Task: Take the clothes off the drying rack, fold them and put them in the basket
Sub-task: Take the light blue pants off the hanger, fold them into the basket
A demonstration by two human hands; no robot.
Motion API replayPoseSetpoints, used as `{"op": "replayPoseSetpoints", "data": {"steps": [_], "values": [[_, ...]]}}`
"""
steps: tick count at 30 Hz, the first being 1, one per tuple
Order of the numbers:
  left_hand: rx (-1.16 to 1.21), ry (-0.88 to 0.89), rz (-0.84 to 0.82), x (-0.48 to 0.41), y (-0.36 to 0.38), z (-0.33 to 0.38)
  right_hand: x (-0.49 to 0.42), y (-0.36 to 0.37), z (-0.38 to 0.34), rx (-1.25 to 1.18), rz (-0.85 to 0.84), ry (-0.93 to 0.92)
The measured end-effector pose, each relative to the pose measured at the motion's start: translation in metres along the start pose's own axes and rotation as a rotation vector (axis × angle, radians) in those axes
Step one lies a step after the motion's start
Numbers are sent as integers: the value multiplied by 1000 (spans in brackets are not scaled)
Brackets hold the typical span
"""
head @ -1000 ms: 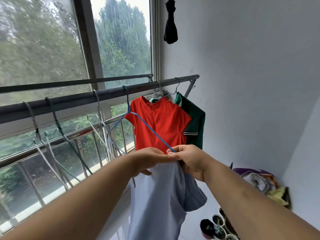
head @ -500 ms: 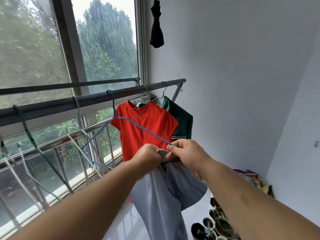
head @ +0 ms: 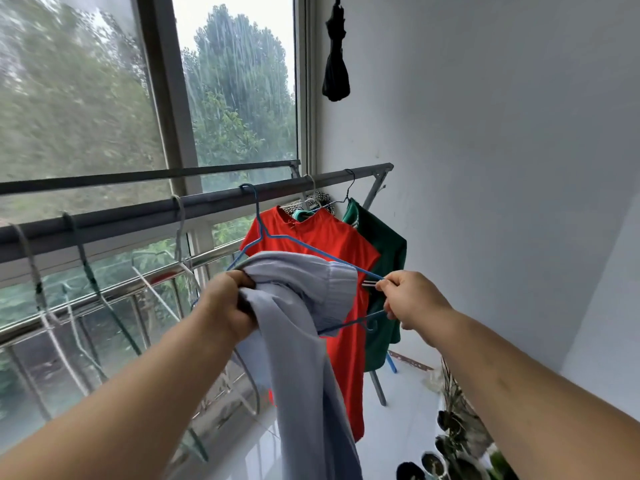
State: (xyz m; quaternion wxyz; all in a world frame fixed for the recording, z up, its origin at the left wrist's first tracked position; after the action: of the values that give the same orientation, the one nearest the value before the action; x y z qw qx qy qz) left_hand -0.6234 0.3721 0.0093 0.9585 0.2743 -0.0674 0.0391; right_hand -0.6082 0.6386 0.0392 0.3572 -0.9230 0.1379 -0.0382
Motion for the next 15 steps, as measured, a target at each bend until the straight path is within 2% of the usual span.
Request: {"op": "replayPoseSetpoints", "data": {"steps": [3,7,12,15], "values": [[11,31,-100,14,-1,18,-2,5,3,-72,-7,60],[-47,27,-185,28,-1,17,-4,-3,-3,-250,80,118],[-87,29,-119,33,-8,11,3,19,-15,-328,-48,124],[-104,49,-106,33,-7,8,6,25,-4,-339,-37,83]]}}
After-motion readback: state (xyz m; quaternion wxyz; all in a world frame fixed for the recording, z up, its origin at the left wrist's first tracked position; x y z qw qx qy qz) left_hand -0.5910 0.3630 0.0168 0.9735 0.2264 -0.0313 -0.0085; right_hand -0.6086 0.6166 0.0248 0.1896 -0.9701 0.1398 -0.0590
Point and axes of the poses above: each hand's wrist, its own x-axis away from the middle knuckle, its own y-axis out of the palm, z = x × y, the point moved 10 cm from there along -x, towards the middle knuckle, and after that the axes turned 7 degrees about y, right-handed, at the moved point
